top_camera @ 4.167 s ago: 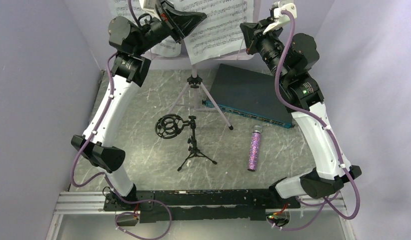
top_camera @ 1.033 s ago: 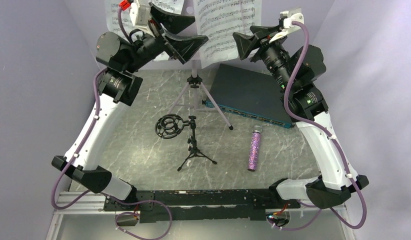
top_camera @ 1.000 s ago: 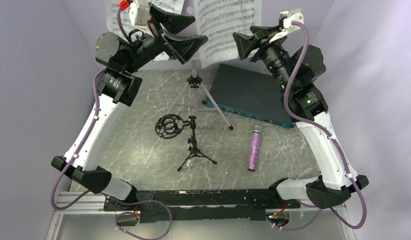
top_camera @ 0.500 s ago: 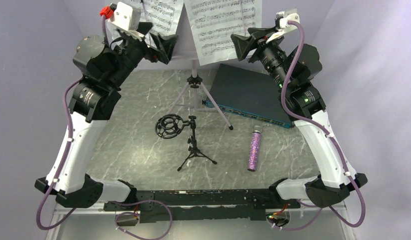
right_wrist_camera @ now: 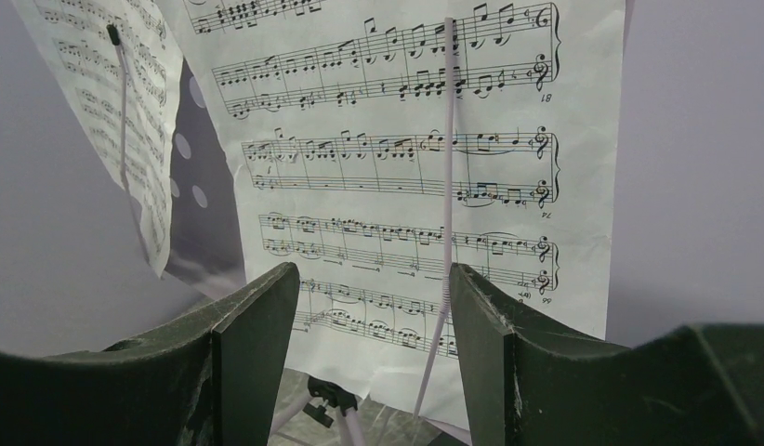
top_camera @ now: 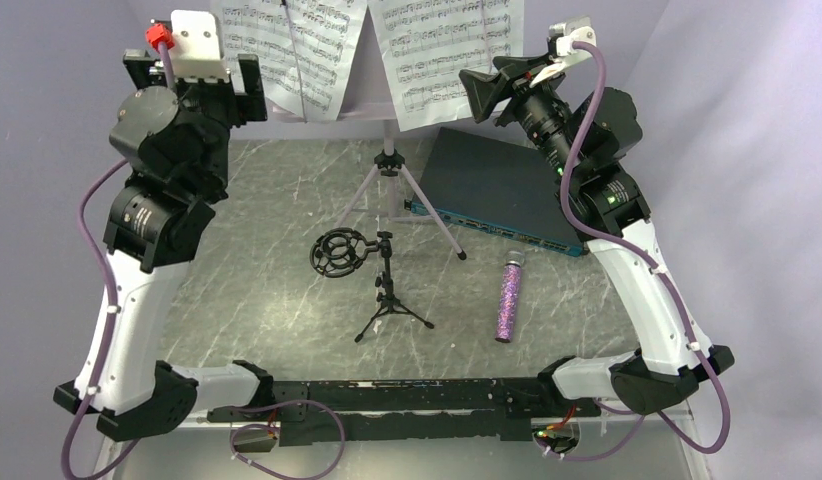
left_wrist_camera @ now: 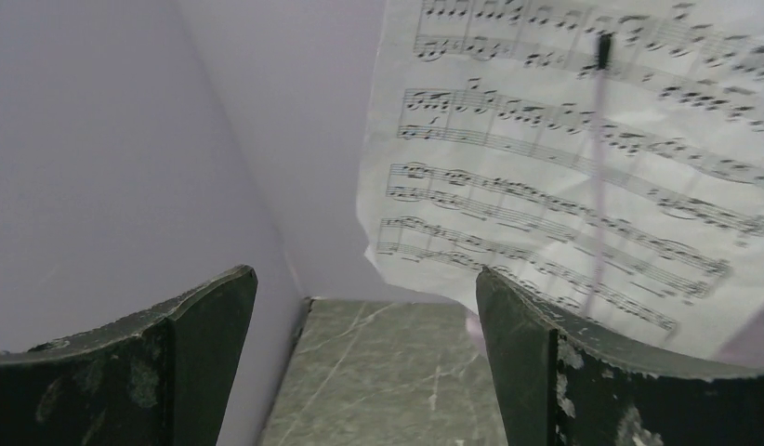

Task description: Set up the instrument practice props

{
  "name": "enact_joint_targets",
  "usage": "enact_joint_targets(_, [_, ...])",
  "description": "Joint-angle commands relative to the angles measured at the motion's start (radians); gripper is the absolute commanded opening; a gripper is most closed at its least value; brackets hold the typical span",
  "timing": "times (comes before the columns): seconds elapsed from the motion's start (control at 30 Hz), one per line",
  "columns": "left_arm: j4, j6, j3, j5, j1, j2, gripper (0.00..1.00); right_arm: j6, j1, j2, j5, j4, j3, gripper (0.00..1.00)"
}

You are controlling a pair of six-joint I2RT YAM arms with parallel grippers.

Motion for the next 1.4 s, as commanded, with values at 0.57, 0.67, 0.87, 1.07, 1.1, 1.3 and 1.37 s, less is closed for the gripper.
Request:
enact_joint_targets(0.57, [-0.089,-0.433,0.094,1.023,0.7,0.118,0.94,0.001,0.005,-0.014,-0.018,0.015,-0.012,0.65])
enact_joint_targets(0.67, [0.038,-0.555,0.04,1.235,0.82,0.123,0.94,0.0,0.005,-0.011,-0.018,0.012,-0.009,0.65])
enact_joint_targets(0.87, [0.274,-0.673,-0.025,1.484,0.877,0.158,0.94,-0.002,0.005,-0.01,-0.016,0.013,-0.013,0.65])
enact_joint_targets(1.07, [0.443,-0.789,-0.061,1.627,0.876,0.206,0.94,-0.001,0.006,-0.008,-0.015,0.01,-0.013,0.66])
enact_joint_targets(1.1, [0.458,-0.803,-0.06,1.632,0.876,0.213,0.94,0.0,0.006,-0.009,-0.015,0.01,-0.013,0.66])
enact_joint_targets(1.3, [0.439,-0.8,-0.028,1.657,0.829,0.262,0.92,-0.002,0.004,-0.011,-0.014,0.008,-0.014,0.66])
enact_joint_targets(1.37, [0.382,-0.754,-0.011,1.65,0.79,0.264,0.9,-0.002,0.005,-0.011,-0.012,0.007,-0.015,0.66])
